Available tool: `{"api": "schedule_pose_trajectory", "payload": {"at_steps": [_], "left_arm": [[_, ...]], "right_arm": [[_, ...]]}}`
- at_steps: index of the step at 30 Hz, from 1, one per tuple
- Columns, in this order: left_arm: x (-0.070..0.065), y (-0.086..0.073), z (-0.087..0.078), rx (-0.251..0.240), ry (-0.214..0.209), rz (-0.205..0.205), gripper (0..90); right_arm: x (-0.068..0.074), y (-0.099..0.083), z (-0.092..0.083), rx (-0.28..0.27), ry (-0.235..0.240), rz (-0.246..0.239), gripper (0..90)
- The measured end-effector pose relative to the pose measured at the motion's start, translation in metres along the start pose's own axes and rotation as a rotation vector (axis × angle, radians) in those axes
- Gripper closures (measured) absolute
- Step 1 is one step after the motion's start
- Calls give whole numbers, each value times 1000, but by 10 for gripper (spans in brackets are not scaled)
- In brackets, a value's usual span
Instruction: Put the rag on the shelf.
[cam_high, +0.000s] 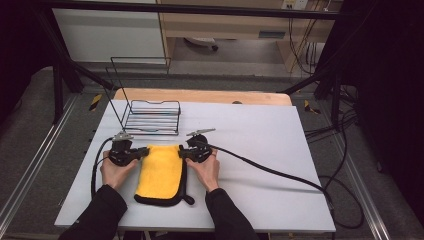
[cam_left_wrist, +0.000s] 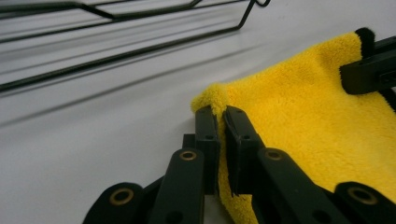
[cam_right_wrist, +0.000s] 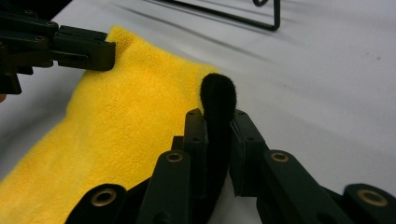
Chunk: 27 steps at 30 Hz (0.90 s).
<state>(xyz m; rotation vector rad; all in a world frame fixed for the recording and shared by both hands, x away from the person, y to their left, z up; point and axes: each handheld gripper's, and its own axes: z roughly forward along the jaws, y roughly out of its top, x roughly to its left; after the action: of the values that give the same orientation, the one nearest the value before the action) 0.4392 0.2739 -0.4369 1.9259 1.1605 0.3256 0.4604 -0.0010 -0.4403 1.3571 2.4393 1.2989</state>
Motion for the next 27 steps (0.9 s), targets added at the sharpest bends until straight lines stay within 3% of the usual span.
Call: {"api": "schedule_pose_trajectory", "payload": {"at_steps": [10,27], "left_arm": [[-9,6,-22,-70,-7,27,843],[-22,13,-53,-174,-15,45,843]], "right_arm": [[12,5,-22,-91,17,-54,793],[26,10,-52,-198,47,-114,794]]}}
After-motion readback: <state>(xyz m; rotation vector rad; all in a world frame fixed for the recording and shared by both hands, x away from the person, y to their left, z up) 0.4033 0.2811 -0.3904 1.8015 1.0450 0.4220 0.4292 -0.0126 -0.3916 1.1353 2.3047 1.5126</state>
